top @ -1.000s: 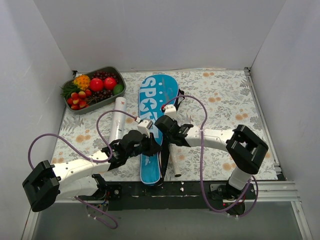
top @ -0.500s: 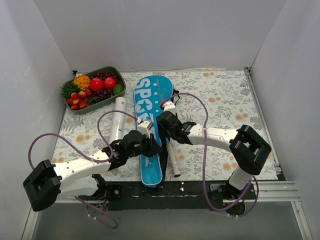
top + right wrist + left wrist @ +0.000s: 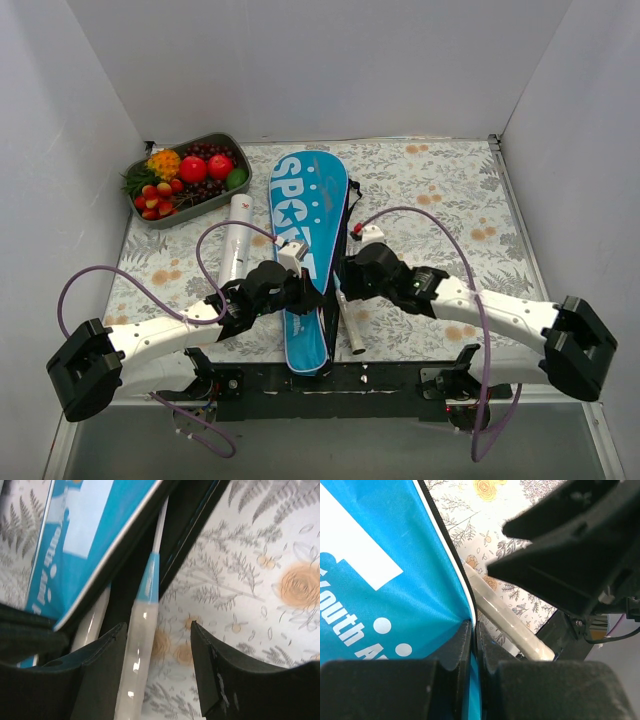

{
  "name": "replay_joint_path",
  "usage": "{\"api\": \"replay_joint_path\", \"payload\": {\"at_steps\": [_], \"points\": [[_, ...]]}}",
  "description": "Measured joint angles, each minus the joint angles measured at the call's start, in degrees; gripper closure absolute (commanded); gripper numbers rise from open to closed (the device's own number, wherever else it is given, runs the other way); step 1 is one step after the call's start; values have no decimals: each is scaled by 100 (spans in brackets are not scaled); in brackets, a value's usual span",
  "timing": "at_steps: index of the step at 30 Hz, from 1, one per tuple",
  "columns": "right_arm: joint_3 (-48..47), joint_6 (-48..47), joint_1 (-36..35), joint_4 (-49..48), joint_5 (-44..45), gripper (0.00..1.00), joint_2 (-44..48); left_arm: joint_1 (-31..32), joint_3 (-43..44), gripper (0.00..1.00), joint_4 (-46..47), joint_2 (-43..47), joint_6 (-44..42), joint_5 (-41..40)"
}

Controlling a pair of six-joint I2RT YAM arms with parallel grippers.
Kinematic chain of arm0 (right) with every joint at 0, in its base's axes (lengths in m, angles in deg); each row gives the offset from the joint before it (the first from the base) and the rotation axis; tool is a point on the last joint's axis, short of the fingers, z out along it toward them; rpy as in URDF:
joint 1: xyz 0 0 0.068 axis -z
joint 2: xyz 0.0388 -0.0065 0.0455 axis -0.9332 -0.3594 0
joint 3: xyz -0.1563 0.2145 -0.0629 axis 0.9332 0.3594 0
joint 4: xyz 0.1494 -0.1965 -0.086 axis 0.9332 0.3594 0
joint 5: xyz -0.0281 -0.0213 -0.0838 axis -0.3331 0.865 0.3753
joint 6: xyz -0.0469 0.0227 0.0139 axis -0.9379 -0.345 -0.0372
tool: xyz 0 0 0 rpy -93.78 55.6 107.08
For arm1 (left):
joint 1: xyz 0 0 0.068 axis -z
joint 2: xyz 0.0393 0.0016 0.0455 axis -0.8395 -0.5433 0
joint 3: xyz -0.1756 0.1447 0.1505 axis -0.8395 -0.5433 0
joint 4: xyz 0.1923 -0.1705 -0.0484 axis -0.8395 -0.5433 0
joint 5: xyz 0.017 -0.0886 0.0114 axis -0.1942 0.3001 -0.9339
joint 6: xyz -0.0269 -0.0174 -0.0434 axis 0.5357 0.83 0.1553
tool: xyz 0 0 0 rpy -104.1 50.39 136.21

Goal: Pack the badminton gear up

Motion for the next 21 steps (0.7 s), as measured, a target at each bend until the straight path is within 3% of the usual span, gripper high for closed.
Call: {"api": "replay_joint_path", "payload": {"at_steps": [6, 16, 20, 21], "points": [[876, 284, -24, 107, -839, 39, 1152, 0, 0, 100, 114, 0, -28, 57], [1700, 844, -24, -273, -1742, 39, 1692, 0, 0, 100, 210, 0, -74, 116], [1908, 984, -24, -407, -1867, 45, 1764, 0, 0, 100, 216, 0, -101, 125], [1971, 1005, -24, -470, -1891, 52, 1784, 0, -2, 100, 216, 0, -107, 125]]}}
